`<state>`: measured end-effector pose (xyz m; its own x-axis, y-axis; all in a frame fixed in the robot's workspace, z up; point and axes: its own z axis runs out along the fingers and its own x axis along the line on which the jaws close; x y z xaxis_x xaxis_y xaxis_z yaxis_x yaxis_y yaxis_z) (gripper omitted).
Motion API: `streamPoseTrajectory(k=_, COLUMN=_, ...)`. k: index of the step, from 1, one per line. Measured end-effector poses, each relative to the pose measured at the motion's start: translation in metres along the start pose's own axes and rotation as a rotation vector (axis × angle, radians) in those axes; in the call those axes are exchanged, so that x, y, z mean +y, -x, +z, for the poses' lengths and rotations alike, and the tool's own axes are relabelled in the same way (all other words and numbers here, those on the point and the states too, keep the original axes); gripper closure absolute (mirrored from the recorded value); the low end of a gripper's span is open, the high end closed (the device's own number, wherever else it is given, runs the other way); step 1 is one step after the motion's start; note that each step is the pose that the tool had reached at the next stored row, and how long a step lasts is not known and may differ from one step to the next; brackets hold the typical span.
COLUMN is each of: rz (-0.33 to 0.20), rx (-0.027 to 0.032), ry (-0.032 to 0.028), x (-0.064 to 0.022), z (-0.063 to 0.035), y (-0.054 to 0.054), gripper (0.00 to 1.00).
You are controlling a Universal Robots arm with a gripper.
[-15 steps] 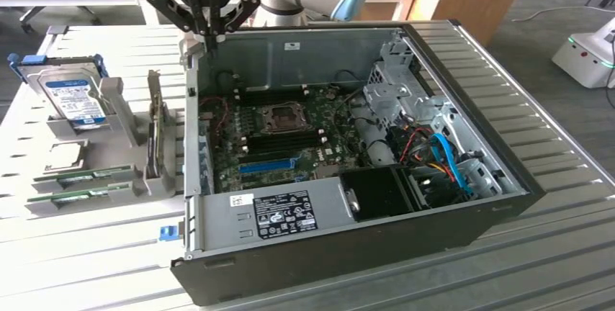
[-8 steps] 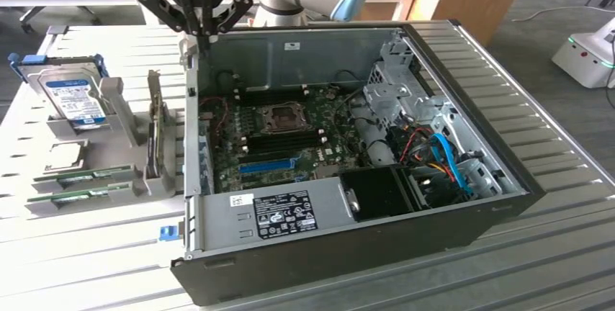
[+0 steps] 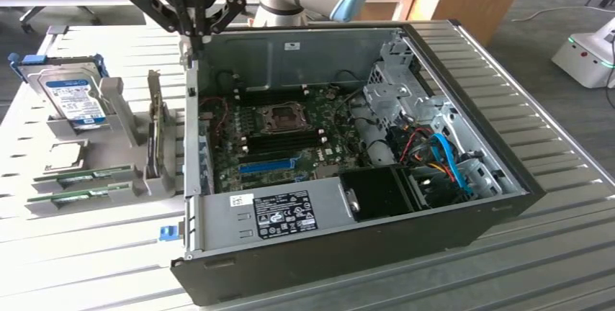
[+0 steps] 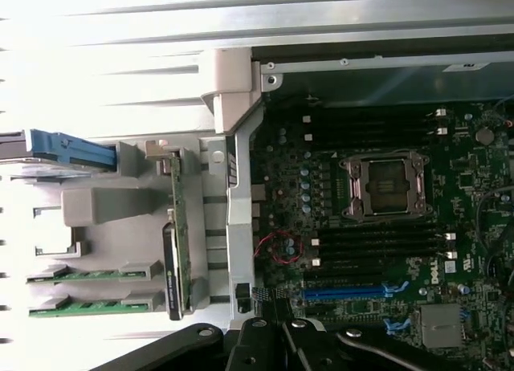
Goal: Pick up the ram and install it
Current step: 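Reach for the ram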
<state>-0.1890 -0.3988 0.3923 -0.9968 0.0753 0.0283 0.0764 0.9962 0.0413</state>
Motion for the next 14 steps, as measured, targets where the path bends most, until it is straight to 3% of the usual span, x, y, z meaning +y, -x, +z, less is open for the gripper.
streamPoseTrajectory(k=14, rz=0.0, rx=0.0105, ry=-0.0009, x=-0.0009, z=0.0005, y=-0.012, gripper=0.89)
